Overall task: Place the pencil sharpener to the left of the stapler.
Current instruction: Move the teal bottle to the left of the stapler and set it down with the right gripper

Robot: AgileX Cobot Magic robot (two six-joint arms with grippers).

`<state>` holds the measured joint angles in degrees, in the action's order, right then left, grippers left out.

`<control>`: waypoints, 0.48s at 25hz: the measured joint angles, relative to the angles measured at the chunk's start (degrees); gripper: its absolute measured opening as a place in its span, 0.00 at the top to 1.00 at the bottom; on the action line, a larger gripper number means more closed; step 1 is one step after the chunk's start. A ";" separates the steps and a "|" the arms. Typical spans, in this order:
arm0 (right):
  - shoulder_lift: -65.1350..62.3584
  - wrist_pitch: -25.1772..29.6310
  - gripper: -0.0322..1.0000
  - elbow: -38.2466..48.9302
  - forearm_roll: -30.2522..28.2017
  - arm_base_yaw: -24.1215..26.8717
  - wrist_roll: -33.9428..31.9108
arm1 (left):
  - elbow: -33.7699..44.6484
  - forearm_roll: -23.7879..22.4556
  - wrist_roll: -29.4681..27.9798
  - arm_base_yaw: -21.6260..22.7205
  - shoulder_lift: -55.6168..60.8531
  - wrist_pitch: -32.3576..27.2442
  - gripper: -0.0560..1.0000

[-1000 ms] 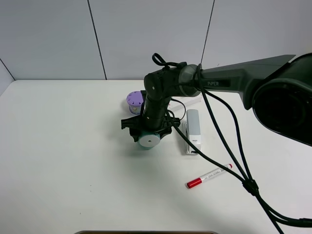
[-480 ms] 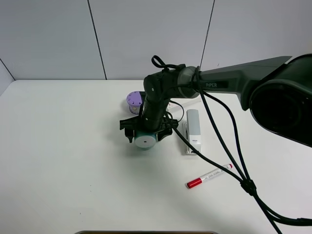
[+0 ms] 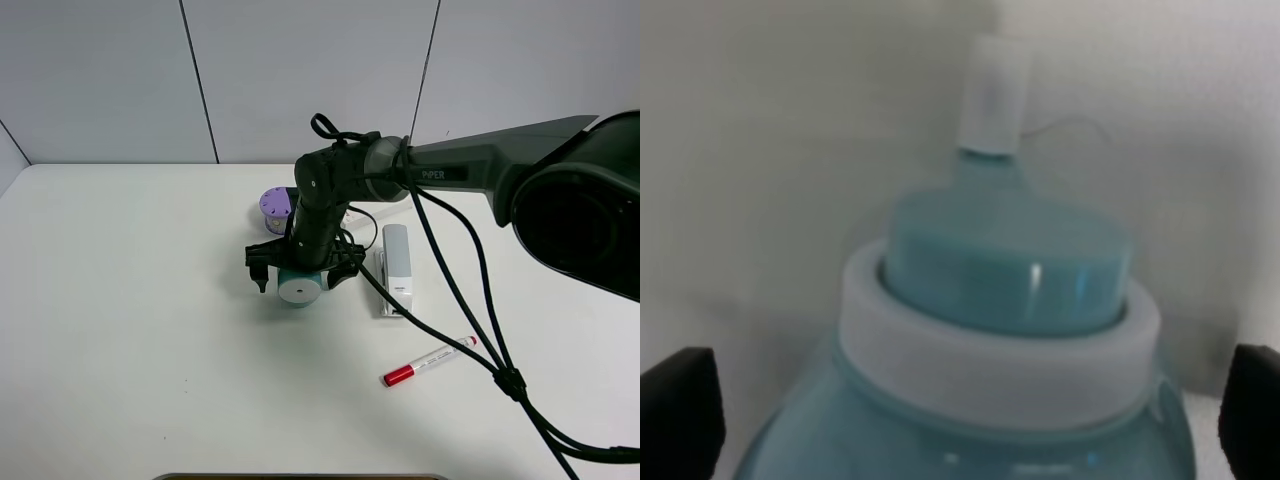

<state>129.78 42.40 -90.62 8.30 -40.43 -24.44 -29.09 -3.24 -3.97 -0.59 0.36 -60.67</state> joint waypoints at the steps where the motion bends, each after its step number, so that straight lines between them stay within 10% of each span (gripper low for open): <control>1: 0.00 0.05 0.01 0.00 0.00 0.00 0.00 | 0.00 0.00 0.00 0.00 0.00 0.00 0.04; 12: -2.74 0.93 0.01 0.00 -1.18 0.00 -0.11 | 0.00 0.00 0.00 0.00 0.00 0.00 0.04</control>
<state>127.04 43.33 -90.62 7.12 -40.43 -24.55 -29.09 -3.24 -3.97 -0.59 0.36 -60.67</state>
